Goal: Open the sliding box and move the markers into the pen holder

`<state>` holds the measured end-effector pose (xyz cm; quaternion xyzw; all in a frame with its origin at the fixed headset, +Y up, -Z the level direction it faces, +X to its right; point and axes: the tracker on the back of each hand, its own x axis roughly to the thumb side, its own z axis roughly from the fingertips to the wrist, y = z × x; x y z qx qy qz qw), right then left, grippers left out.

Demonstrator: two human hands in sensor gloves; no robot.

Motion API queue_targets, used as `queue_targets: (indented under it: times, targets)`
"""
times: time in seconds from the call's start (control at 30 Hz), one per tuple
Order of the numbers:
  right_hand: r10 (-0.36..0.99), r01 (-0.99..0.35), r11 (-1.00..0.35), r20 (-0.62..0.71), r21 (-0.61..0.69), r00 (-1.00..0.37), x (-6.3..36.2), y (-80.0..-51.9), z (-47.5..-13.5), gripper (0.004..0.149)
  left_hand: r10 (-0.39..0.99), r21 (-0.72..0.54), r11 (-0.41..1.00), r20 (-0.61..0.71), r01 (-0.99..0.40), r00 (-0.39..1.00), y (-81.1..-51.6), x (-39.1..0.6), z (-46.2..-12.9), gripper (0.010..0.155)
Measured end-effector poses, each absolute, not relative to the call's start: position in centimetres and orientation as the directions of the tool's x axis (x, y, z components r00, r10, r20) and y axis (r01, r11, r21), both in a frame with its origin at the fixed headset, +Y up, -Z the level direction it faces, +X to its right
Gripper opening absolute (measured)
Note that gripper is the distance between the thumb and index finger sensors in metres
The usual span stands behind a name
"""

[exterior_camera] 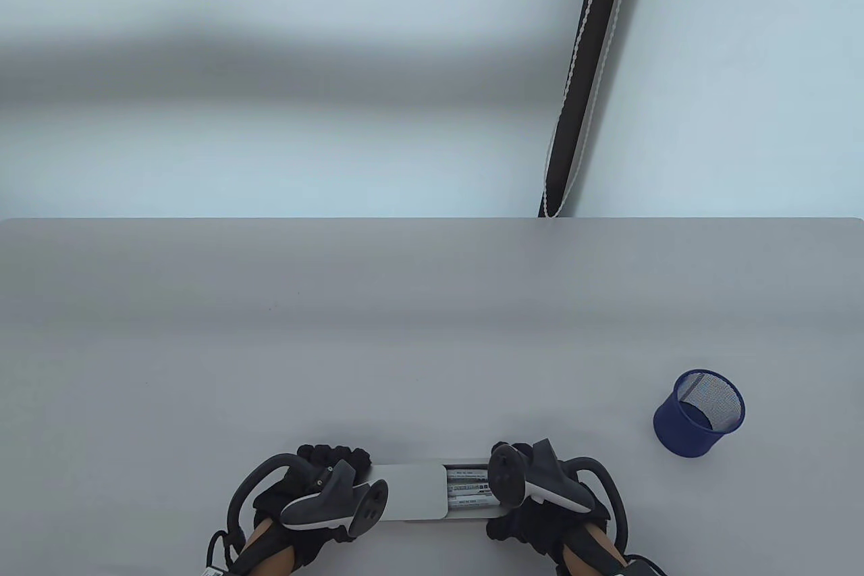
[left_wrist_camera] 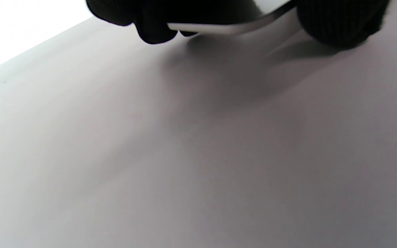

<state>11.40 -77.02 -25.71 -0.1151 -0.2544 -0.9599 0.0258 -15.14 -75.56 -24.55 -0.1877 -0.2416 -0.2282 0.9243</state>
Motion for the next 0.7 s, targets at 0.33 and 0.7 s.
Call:
queue_targets:
  times: [0.33, 0.7]
  targets:
    - [0.133, -0.044, -0.930, 0.222, 0.365, -0.966, 12.1, -74.9, -25.9, 0.079, -0.340, -0.229, 0.822, 0.539, 0.522, 0.771, -75.6, -15.1, -24.5, 0.085]
    - [-0.116, 0.153, -0.983, 0.301, 0.104, -0.947, 10.0, -76.0, -25.9, 0.052, -0.346, -0.228, 0.818, 0.539, 0.528, 0.768, -75.6, -15.0, -24.5, 0.085]
